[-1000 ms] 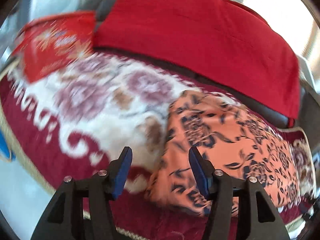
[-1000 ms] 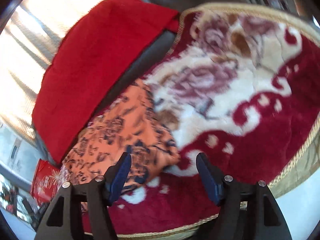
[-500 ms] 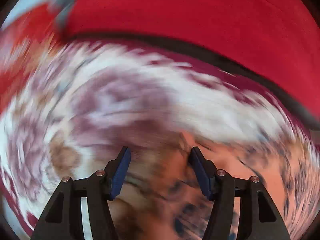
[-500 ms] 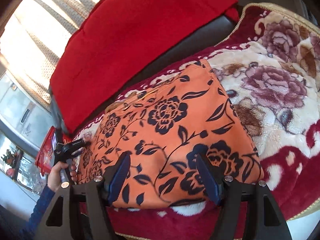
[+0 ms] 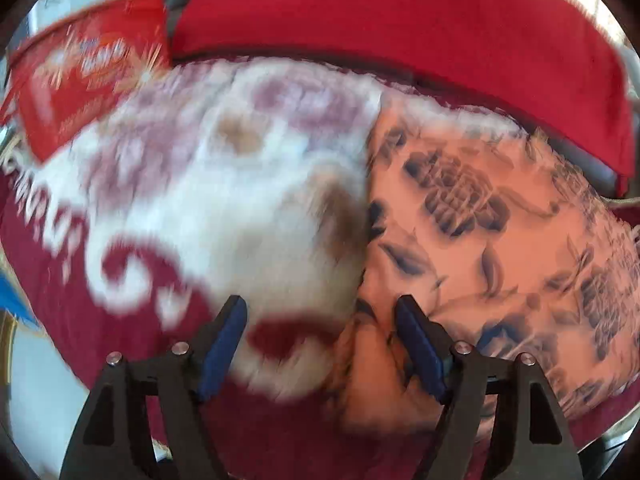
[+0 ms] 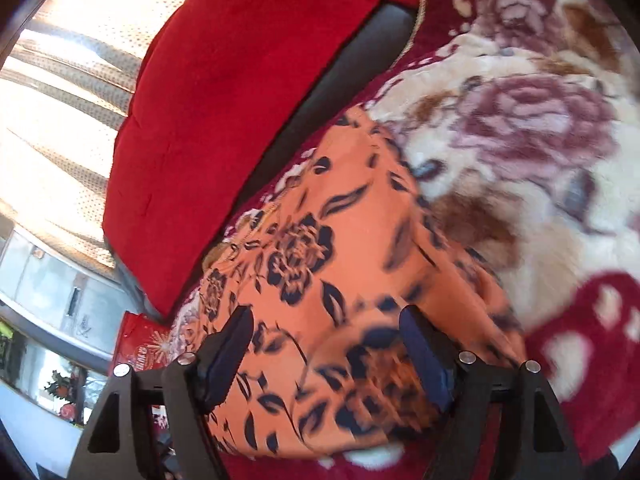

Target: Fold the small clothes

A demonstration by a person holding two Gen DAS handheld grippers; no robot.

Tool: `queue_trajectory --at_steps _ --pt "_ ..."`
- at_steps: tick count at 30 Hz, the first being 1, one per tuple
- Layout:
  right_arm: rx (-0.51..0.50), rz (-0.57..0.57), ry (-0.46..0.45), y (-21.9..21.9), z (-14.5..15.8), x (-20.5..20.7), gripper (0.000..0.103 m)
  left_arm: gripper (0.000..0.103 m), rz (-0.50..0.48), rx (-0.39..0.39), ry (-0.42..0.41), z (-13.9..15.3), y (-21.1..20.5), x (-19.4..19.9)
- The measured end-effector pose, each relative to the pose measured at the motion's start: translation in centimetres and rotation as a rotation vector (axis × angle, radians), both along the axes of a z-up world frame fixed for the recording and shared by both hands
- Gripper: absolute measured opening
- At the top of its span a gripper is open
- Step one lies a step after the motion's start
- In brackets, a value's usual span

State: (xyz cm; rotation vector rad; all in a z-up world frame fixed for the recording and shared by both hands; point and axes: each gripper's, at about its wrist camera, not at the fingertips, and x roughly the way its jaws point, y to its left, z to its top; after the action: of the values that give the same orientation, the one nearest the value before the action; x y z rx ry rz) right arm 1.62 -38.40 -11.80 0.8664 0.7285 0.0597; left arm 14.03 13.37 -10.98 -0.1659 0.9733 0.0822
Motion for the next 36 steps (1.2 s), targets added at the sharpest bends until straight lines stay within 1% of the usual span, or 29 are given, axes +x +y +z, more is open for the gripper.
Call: queue_trajectory --at_steps 1,2,4,6,9,12,14,16,17,19,20,21,22,23,24,25,26,28,30,32,33,36 --pt "-0.010 -0.006 0.001 0.0 0.2 -0.8 0.078 0.078 0.011 0.008 -0.044 0.5 0.0 -0.9" --pt "-0.027 -0.014 -0.002 0.0 0.4 -2.1 0.078 0.078 0.018 0.017 -0.043 1.1 -0.1 -1.4" --pt "-0.057 -0.021 0.002 -0.2 0.5 -4.1 0.078 0.077 0.009 -0.005 -0.059 2.0 -0.3 -2.1" --pt "-0.077 -0.041 0.016 -0.4 0.2 -5.8 0.079 0.077 0.001 -0.016 -0.109 3.1 -0.5 -3.1" --pt "-0.073 -0.051 0.023 -0.2 -0.3 -8.1 0.079 0.078 -0.039 -0.039 -0.159 3.9 -1.2 -4.0" --pt "-0.108 -0.034 0.000 0.7 0.5 -8.8 0.079 0.079 -0.089 -0.073 -0.181 4.1 -2.4 -4.8" --pt "-0.136 -0.013 -0.027 1.5 1.2 -8.7 0.079 0.079 -0.128 -0.097 -0.193 3.6 -3.1 -5.4" --pt "-0.161 0.004 -0.058 2.4 2.0 -7.8 0.080 0.079 -0.151 -0.110 -0.193 2.7 -3.4 -5.4" --pt "-0.192 0.005 -0.075 2.8 2.3 -7.1 0.080 0.079 -0.149 -0.115 -0.185 2.4 -3.5 -5.5" --pt "-0.249 -0.002 -0.079 3.5 2.5 -5.7 0.080 0.079 -0.133 -0.173 -0.167 1.8 -3.0 -5.2" --pt "-0.269 0.003 -0.076 3.9 2.2 -4.7 0.080 0.079 -0.127 -0.197 -0.175 1.8 -2.7 -5.2" --pt "-0.294 0.019 -0.064 4.3 1.7 -3.6 0.084 0.079 -0.116 -0.203 -0.180 1.7 -2.6 -5.2" --pt "-0.313 0.032 -0.042 4.5 0.9 -2.7 0.085 0.079 -0.103 -0.201 -0.175 1.4 -2.5 -5.2" --pt "-0.324 0.032 0.002 4.6 -0.4 -1.9 0.085 0.079 -0.088 -0.204 -0.162 1.2 -2.3 -5.1" --pt "-0.322 0.026 0.012 4.8 -1.6 -1.7 0.085 0.079 -0.086 -0.209 -0.159 1.1 -2.3 -5.1" --pt "-0.365 0.010 -0.038 5.3 -1.7 -2.4 0.085 0.079 -0.089 -0.216 -0.161 1.2 -2.2 -5.2" --pt "-0.394 0.009 -0.048 5.8 -1.7 -2.8 0.086 0.079 -0.092 -0.227 -0.173 1.3 -2.1 -5.4" --pt "-0.447 0.029 -0.042 6.7 -1.8 -3.3 0.087 0.079 -0.085 -0.246 -0.182 1.3 -1.8 -5.6" --pt "-0.485 0.066 -0.034 7.0 -1.8 -3.3 0.087 0.079 -0.076 -0.287 -0.172 1.1 -1.4 -5.5" --pt "-0.455 0.082 -0.025 6.5 -1.7 -3.1 0.087 0.079 -0.064 -0.342 -0.159 0.8 -0.9 -5.2" --pt "-0.425 0.084 -0.019 6.1 -1.6 -3.1 0.087 0.079 -0.055 -0.360 -0.157 0.7 -0.7 -5.1" --pt "-0.371 0.081 0.003 5.2 -1.4 -2.8 0.087 0.079 -0.047 -0.395 -0.161 0.6 -0.4 -5.0"
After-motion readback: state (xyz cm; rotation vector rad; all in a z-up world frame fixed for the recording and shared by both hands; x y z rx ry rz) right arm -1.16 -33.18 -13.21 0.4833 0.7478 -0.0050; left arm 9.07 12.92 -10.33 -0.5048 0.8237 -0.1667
